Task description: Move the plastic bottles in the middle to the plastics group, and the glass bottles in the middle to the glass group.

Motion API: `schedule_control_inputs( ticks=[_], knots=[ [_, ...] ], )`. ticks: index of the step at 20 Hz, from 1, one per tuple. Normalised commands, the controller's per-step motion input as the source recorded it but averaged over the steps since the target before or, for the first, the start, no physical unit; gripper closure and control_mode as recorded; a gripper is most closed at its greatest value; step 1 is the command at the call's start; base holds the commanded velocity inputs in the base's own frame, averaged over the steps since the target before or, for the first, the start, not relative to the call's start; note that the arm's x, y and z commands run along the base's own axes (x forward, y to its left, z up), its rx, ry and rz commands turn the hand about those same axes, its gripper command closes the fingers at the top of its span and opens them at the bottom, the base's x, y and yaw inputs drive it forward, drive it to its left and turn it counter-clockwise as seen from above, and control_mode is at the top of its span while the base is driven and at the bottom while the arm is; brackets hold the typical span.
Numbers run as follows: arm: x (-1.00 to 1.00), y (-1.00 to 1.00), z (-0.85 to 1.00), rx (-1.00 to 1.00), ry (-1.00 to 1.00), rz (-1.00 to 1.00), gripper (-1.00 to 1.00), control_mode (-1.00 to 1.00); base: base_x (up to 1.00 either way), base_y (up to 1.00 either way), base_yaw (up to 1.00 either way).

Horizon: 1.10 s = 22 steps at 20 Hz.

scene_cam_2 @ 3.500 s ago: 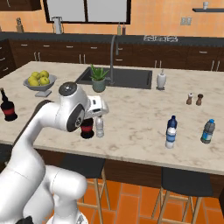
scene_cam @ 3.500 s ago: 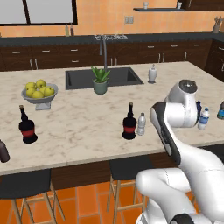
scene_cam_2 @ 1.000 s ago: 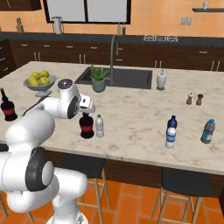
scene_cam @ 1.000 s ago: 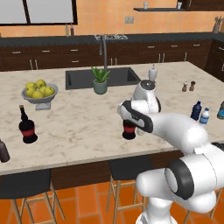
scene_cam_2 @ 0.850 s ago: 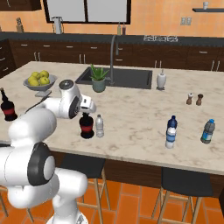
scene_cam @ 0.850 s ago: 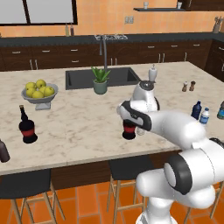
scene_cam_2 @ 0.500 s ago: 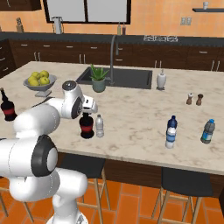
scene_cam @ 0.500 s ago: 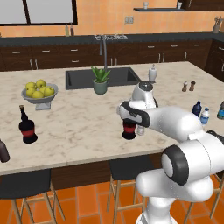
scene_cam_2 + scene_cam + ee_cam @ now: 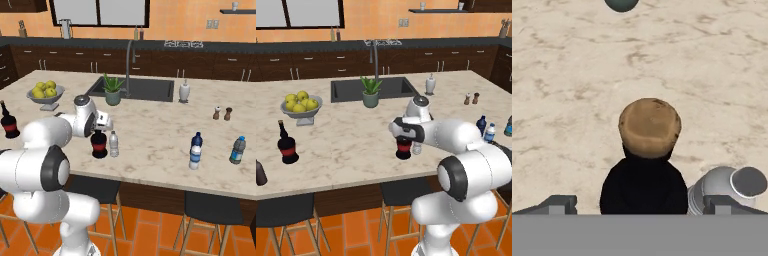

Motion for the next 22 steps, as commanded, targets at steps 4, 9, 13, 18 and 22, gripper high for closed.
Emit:
schedule_control_inputs(
  ticks=[4,9,13,18,22],
  knots=[
    [0.16,0.0,-0.03,0.0,0.0,0.0,-1.0,-1.0,0.0,0.0,0.0],
    [0.04,0.0,0.0,0.0,-0.02,0.0,-1.0,-1.0,0.0,0.0,0.0],
    [0.11,0.0,-0.1,0.0,-0.04,0.0,-1.0,-1.0,0.0,0.0,0.0],
    [0.06,0.0,-0.01,0.0,-0.03,0.0,-1.0,-1.0,0.0,0.0,0.0],
    [0.02,0.0,0.0,0.0,-0.03,0.0,-1.0,-1.0,0.0,0.0,0.0]
  ],
)
